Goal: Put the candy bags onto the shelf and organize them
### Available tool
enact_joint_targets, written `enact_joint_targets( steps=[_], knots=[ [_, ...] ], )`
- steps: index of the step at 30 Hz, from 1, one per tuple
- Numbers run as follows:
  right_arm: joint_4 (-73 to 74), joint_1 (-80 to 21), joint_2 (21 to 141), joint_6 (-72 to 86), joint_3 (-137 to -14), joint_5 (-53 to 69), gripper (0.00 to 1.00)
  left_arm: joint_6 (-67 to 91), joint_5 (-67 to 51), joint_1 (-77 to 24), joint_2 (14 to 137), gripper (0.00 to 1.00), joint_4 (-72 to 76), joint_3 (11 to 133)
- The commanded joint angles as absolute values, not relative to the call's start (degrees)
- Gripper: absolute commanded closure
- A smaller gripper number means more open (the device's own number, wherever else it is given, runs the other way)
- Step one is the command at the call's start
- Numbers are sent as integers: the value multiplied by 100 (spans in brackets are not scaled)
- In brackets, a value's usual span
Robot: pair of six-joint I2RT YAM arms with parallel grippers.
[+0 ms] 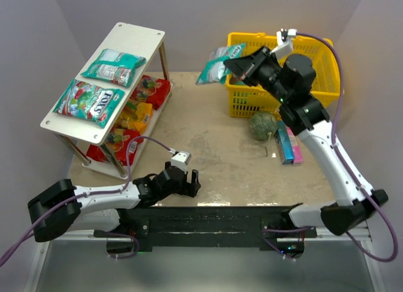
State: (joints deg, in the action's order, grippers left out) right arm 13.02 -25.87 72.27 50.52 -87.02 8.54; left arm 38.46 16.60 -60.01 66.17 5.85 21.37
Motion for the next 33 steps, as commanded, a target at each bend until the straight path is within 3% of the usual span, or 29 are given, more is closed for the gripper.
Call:
enact_joint_targets(
  steps=[1, 7, 11, 14, 19, 33],
  knots=[
    [27, -2584, 8136, 5010, -9833, 1458, 100, 3911, 1617, -5985, 6662, 11, 976, 2109],
    [-1132, -2593, 10210, 5579, -11757, 2238, 100, 3850, 1652, -5977, 6697, 10, 1116, 2065],
    [-1494, -2645, 11800, 6124, -14107, 2636, 100, 3841, 1582, -5985, 6802, 10, 1239, 2092],
    [-1992, -2672, 12830, 6616, -15070, 2689, 100, 3850, 1512, -5985, 6952, 10, 1327, 2118],
    [-2663, -2803, 13209, 6637, -14635, 2452, 100, 3858, 1319, -5985, 7180, 10, 1415, 2118],
    [-2549, -3102, 13746, 6574, -14361, 2268, 100, 3964, 1292, -5977, 7225, 11, 1538, 1995]
  ],
)
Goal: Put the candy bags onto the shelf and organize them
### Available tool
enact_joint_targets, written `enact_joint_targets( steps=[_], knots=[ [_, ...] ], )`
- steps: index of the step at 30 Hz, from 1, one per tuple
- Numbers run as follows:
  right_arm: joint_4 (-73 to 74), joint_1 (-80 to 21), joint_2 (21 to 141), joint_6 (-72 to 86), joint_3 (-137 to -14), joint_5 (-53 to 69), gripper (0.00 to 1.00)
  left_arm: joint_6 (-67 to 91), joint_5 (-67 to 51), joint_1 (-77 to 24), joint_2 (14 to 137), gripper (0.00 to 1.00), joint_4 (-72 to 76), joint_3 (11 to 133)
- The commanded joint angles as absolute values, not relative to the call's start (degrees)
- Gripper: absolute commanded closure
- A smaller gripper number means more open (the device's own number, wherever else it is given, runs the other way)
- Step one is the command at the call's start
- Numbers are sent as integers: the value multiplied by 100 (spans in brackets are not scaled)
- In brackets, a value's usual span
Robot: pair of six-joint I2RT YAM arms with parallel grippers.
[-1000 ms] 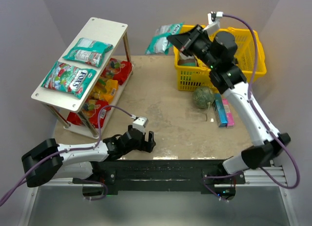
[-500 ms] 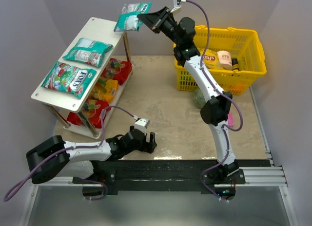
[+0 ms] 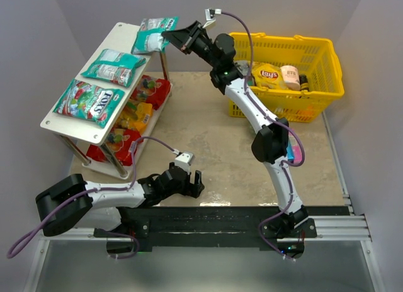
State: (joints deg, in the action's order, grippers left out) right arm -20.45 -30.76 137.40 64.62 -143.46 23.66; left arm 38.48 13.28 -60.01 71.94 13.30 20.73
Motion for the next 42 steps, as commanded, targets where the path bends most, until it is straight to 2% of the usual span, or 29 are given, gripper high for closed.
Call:
enact_joint_targets(
  steps=[1, 6, 9, 13, 18, 20, 27, 30, 37, 39, 42],
  knots=[
    [-2566, -3103, 13781, 6635, -14335, 2233, 100, 3955, 1283, -5985, 7233, 11, 1538, 2004],
    [-2584, -3103, 14053, 6785, -14405, 2153, 100, 3981, 1283, -5985, 7207, 11, 1529, 1978],
    [-2575, -3103, 14168, 6829, -14493, 2118, 94, 3990, 1301, -5977, 7190, 11, 1529, 1951],
    [-2488, -3094, 14264, 6856, -14581, 2109, 80, 3999, 1318, -5977, 7198, 11, 1538, 1951],
    [-2680, -3103, 14089, 6829, -14248, 2039, 72, 3990, 1345, -5985, 7190, 11, 1556, 1960],
    [-2742, -3094, 14054, 6847, -14221, 2039, 66, 3999, 1353, -5977, 7190, 11, 1556, 1960],
    [-2953, -3094, 13905, 6829, -14080, 2100, 30, 3938, 1432, -5977, 7154, 11, 1442, 2056],
    [-2944, -3094, 13651, 6689, -13791, 2074, 24, 3815, 1547, -5985, 7049, 9, 1284, 2214],
    [-2733, -3059, 12886, 6293, -12869, 1925, 16, 3350, 1854, -6003, 6680, 8, 599, 2864],
    [-2838, -3059, 12588, 6240, -12491, 1716, 8, 3113, 1994, -6090, 6557, 8, 378, 3181],
    [-2760, -3050, 11919, 5960, -11752, 1503, 2, 2726, 2240, -6344, 6530, 7, 177, 3742]
  ],
)
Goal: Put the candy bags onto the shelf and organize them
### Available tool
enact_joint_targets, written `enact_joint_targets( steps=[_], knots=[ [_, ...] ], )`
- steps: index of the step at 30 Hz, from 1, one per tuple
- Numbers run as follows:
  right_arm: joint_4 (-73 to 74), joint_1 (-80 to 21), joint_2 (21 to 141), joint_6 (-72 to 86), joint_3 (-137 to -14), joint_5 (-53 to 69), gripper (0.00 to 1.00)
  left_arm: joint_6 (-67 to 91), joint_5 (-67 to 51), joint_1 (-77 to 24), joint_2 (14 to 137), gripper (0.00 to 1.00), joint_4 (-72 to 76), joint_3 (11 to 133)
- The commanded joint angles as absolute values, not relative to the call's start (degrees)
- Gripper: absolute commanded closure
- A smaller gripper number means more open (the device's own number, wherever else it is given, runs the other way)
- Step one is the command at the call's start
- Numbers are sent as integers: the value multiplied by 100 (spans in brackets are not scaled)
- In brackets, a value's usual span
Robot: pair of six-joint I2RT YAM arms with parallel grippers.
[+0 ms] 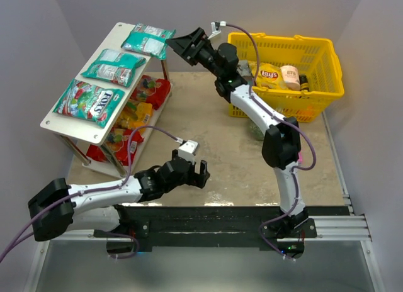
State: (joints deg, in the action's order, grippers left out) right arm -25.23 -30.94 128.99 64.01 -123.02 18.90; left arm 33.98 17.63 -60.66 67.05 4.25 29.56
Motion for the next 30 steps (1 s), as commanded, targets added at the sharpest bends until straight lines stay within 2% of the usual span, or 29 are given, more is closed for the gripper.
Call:
enact_joint_targets(
  steps=[1, 7, 10, 11, 14, 17, 19, 20, 22, 25, 30],
  knots=[
    [-2577, -3059, 11744, 5794, -11516, 1468, 2, 2672, 2380, -6407, 6565, 7, 28, 3944],
    [-972, -2971, 10338, 4880, -10751, 1117, 3, 2163, 3812, -6995, 7057, 7, -1291, 5605],
    [153, -2910, 9416, 4317, -10460, 170, 3, 1847, 4437, -7102, 7137, 7, -1765, 6404],
    [376, -2900, 9204, 4159, -10398, -459, 3, 1724, 4682, -7110, 7093, 7, -1775, 6503],
    [1080, -2760, 8466, 3692, -10249, -1271, 5, 1057, 5210, -7102, 6927, 7, -1609, 6828],
    [1581, -2689, 7806, 3323, -10038, -1572, 7, 134, 5475, -7023, 6812, 4, -1170, 7259],
    [2036, -2672, 7325, 3138, -9889, -1425, 10, -150, 4873, -6673, 6881, 3, -1561, 7931],
    [2170, -2681, 7156, 3068, -9835, -1293, 11, -45, 4469, -6192, 7004, 3, -1686, 8163],
    [2529, -2672, 6631, 2840, -9626, -626, 12, -174, 4298, -5864, 7084, 4, -1636, 8567],
    [2794, -2672, 6066, 2707, -9126, -90, 13, -904, 4535, -5687, 7469, 3, -1512, 9207],
    [2882, -2672, 4844, 2830, -8114, -9, 13, -2019, 4851, -5353, 8427, 2, -1170, 10132]
  ],
)
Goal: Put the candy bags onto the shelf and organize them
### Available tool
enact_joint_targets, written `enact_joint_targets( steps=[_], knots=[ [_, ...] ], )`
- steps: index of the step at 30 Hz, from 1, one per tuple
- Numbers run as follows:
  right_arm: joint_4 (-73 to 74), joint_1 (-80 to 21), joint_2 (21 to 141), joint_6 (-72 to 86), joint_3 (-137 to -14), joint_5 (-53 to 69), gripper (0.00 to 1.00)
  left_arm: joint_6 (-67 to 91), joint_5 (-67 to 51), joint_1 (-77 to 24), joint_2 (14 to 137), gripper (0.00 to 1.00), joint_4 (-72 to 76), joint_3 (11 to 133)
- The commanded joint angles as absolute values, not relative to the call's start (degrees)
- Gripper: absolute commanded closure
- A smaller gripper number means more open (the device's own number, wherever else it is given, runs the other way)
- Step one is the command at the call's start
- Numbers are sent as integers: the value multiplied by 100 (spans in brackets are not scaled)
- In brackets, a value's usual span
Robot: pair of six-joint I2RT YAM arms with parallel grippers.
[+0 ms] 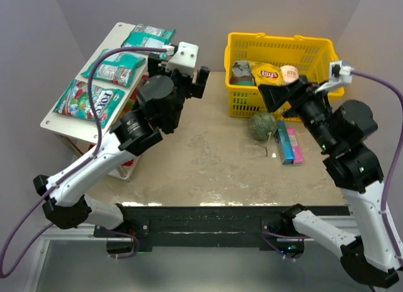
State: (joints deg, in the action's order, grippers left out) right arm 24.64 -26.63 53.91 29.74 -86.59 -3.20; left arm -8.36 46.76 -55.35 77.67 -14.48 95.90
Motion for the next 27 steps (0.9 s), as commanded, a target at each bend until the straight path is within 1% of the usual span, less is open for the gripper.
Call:
enact_joint_targets(
  steps=[1, 3, 4, 7, 8, 10, 13, 19, 20, 23, 25, 27],
  knots=[
    [2900, -2681, 4704, 2865, -7825, -9, 13, -2135, 4825, -5300, 8559, 2, -1143, 10508],
    [2944, -2672, 4405, 2935, -7551, 113, 13, -2372, 4773, -5142, 9034, 2, -1213, 10931],
    [2988, -2672, 4342, 2953, -7324, 166, 13, -2443, 4772, -5098, 9200, 2, -1361, 11386],
    [3268, -2681, 4184, 2883, -7024, 281, 14, -2707, 4895, -4931, 9886, 0, -1765, 12222],
    [3313, -2681, 4114, 2900, -6944, 273, 14, -2829, 5130, -4870, 10175, 0, -1793, 12365],
    [3261, -2672, 3895, 3005, -6576, 412, 15, -2944, 5308, -4808, 10370, 0, -1758, 12559],
    [3103, -2681, 3640, 3234, -6101, 650, 17, -3216, 5598, -4667, 10608, 1, -1408, 12490],
    [3164, -2672, 3604, 3410, -5783, 756, 21, -3796, 5967, -4333, 11275, 2, -854, 12551],
    [3164, -2672, 3586, 3428, -5757, 738, 23, -3910, 6063, -4246, 11329, 3, -748, 12551],
    [3181, -2681, 3568, 3524, -5678, 529, 28, -3746, 5969, -4053, 11399, 9, -720, 12542],
    [3234, -2672, 3560, 3594, -5669, 431, 30, -3526, 5810, -3877, 11382, 13, -1009, 12568],
    [3226, -2681, 3498, 3673, -5617, 343, 31, -3157, 5521, -3762, 11382, 15, -1247, 12603]
  ],
)
